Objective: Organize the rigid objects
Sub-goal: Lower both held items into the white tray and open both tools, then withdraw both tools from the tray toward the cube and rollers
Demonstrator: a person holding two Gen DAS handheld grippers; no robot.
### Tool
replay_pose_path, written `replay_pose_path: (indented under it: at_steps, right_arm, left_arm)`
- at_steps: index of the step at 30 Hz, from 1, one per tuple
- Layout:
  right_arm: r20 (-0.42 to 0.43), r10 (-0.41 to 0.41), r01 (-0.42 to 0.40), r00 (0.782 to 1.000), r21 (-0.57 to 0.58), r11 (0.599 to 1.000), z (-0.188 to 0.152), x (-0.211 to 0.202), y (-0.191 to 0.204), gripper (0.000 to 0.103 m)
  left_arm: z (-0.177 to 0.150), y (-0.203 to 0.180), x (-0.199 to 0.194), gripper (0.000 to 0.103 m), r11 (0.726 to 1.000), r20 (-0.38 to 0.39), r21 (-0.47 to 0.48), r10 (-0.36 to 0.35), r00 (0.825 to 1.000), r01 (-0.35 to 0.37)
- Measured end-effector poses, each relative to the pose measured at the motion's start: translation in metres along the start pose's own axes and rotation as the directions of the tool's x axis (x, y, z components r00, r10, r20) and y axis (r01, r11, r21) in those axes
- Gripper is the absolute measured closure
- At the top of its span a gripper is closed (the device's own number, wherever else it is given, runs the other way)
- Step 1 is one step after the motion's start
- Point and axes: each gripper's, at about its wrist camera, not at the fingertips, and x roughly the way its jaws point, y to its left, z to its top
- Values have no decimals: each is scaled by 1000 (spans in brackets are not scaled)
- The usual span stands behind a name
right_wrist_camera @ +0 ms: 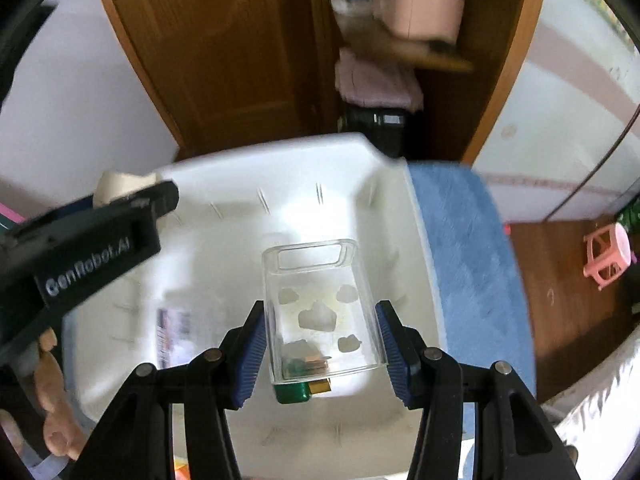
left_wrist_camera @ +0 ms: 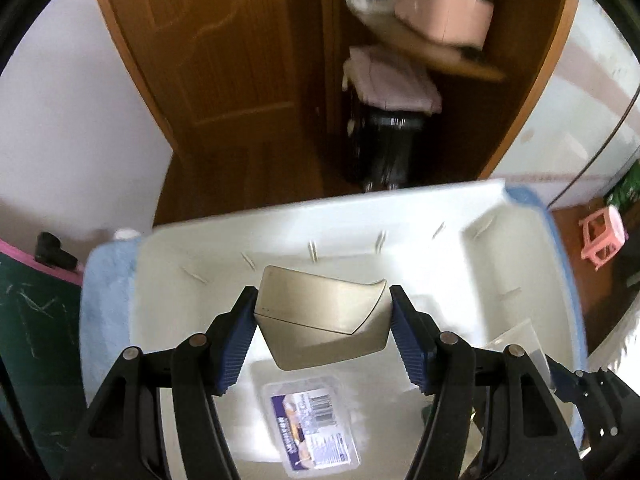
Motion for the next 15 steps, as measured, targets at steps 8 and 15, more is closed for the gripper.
replay_pose_path:
  at_steps: [8,15]
  right_arm:
    - [-97,-6,6,995,1,1000,-1,42,4,48]
    - [-78,-23,21,997,-29,999,-4,40,6,36]
  left_arm:
    - [-7,0,31,34,1000,-100,8,-8,995,9]
    - [-11,11,17,27,998,-122,-43,-53,991,48]
